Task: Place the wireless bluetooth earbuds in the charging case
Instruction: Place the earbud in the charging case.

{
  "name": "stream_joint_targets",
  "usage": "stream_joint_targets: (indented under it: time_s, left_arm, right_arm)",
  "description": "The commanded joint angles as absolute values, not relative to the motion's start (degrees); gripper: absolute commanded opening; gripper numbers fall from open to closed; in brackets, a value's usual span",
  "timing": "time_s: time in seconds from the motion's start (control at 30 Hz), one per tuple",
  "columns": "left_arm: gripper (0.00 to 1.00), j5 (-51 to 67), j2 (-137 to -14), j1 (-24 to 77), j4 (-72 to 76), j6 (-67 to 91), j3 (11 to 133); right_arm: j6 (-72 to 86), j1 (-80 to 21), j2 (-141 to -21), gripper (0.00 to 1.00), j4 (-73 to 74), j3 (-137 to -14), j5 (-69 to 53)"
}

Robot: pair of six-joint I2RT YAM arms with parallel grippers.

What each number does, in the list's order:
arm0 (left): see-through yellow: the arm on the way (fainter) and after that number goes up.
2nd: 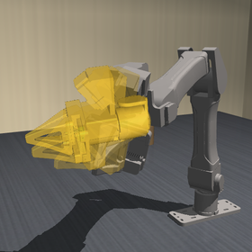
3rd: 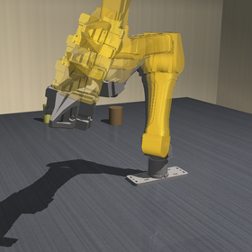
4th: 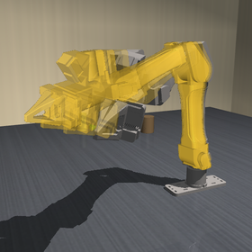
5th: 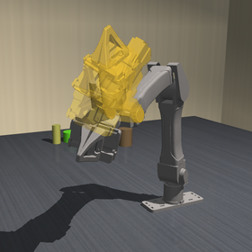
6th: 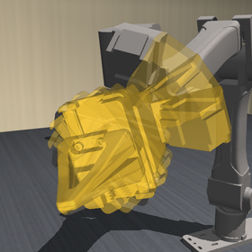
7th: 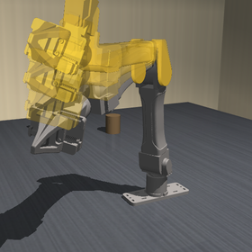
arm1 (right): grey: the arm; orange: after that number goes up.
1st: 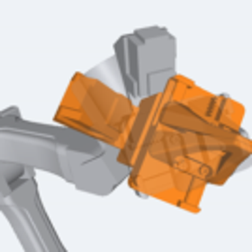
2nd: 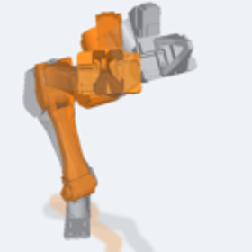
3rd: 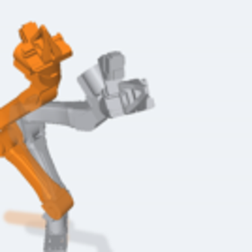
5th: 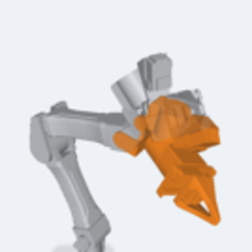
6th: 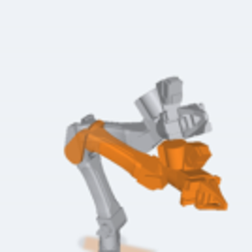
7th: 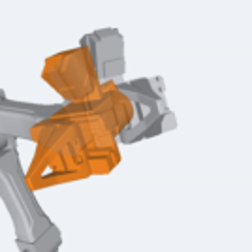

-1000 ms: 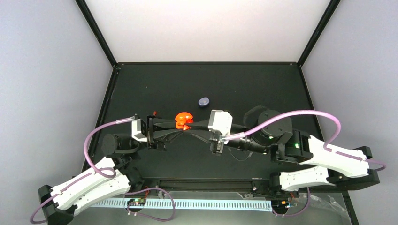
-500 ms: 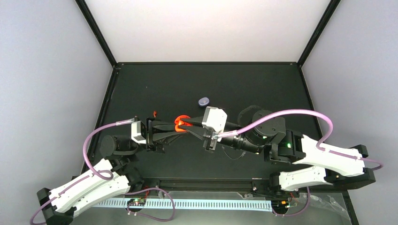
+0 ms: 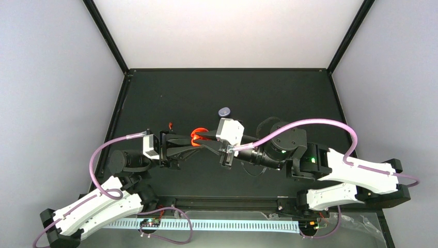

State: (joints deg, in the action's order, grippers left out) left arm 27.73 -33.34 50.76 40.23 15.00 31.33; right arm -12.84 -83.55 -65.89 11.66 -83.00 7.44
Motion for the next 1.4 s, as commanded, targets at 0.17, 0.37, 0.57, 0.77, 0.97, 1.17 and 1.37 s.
stream_joint_targets:
  time_s: [0.17, 0.37, 0.57, 0.77, 0.97, 1.17, 1.37]
  left_arm:
    - [0.02, 27.7, -32.7, 51.1, 40.4, 14.5, 31.6]
    - [0.01, 27.5, -32.5, 51.1, 40.1, 14.4, 31.8]
    - [0.01, 27.3, -32.4, 51.1, 40.1, 14.5, 31.9]
    - [0.02, 27.1, -32.1, 51.1, 40.1, 14.6, 32.0]
    - [0.02, 27.2, -32.0, 51.1, 40.0, 14.8, 32.2]
    - [0.02, 27.2, -31.9, 51.1, 40.0, 14.8, 32.3]
    - [0.02, 27.4, -31.8, 51.1, 39.6, 14.8, 32.7]
  right_arm:
    - [-11.9, -83.9, -65.3, 0.01, 11.2, -82.8, 9.0]
    - [-11.6, -83.9, -65.3, 0.01, 11.6, -82.5, 9.0]
    - [-11.3, -83.9, -65.3, 0.01, 12.4, -82.4, 9.2]
    - [-11.4, -84.0, -65.2, 0.01, 13.1, -82.3, 9.5]
    - [-11.5, -83.9, -65.7, 0.01, 13.9, -82.4, 9.6]
    - [-11.6, -84.0, -66.4, 0.01, 14.8, -82.9, 9.6]
    - [-11.4, -83.9, -67.1, 0.01, 15.7, -83.0, 9.9]
